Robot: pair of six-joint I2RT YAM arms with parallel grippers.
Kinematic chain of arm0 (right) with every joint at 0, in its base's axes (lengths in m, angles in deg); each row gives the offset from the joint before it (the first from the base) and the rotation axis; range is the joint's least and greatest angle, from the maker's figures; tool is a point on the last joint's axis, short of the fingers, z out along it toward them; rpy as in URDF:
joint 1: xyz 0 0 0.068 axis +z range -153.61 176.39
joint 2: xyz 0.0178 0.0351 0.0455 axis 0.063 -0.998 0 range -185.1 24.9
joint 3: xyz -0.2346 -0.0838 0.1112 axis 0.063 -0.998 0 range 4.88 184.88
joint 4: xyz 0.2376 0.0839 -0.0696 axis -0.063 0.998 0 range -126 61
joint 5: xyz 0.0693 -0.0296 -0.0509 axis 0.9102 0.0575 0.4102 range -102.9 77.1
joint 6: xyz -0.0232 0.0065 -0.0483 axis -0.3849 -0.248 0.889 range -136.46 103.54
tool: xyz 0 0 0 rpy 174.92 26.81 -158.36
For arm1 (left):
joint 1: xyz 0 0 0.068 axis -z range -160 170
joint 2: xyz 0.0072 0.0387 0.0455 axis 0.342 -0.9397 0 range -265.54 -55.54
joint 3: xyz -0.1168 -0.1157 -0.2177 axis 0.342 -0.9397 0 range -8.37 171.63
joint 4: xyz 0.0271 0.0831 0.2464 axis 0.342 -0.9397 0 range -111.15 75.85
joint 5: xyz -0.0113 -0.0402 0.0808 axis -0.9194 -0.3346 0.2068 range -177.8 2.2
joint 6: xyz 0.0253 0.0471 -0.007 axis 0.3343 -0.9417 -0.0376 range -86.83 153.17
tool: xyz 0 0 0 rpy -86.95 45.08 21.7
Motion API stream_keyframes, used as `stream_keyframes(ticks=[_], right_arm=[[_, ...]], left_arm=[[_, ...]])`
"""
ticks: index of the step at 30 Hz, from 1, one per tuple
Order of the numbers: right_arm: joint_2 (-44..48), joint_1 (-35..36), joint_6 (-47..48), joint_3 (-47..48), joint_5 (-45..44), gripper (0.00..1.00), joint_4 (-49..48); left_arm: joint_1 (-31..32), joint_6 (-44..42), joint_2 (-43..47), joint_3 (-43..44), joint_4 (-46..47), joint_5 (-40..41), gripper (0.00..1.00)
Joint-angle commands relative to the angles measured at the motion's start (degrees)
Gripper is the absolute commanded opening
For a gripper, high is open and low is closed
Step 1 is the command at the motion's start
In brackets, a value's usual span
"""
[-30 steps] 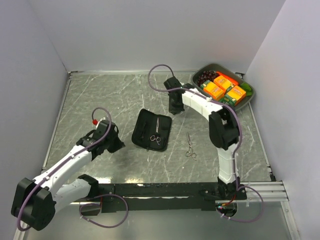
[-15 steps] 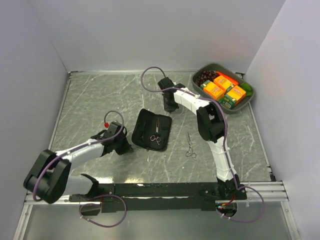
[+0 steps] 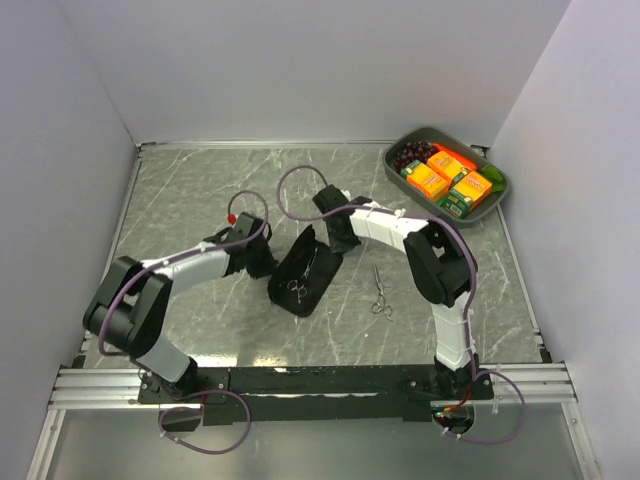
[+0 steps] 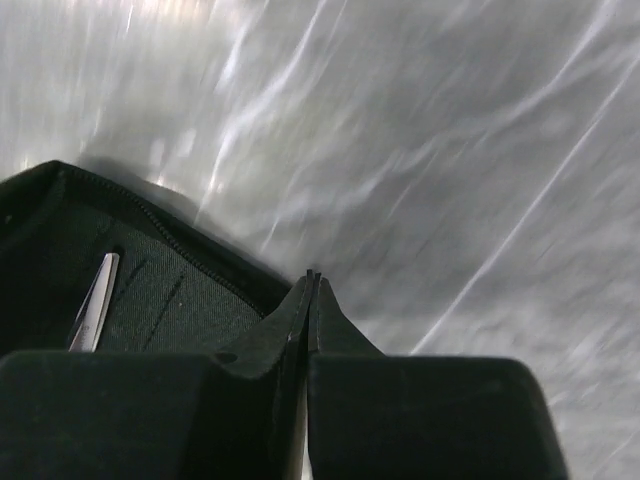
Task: Sort the hair-cutting tools
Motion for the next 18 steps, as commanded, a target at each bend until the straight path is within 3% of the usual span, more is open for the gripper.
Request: stream_keyframes(ticks=[1, 9, 12, 16, 18], right_arm=[[6.5, 4.3, -2.1, -5.2, 3.5, 0.00, 3.7], [12.5, 9.1, -1.9, -7.1, 9.5, 0.00, 6.5], [15.5, 9.3, -2.4, -7.8, 6.6, 0.00, 8.7], [17.1, 8.4, -1.4, -6.0, -4.9, 0.00, 11.5], [16.2, 6.5, -1.5, -4.8, -5.6, 0.00, 12.9]], left_arm=[[-1.0, -4.1, -4.5, 8.4, -0.4, 1.5, 0.01], [-5.7, -7.0, -11.3, 16.6, -2.1, 4.2, 0.01], [-8.3, -7.9, -10.4, 17.0, -3.8, 5.5, 0.01], [-9.6, -9.0, -4.3, 16.8, -8.2, 10.1, 0.01], [-9.6, -8.5, 0.0, 16.5, -11.2, 12.1, 0.01]])
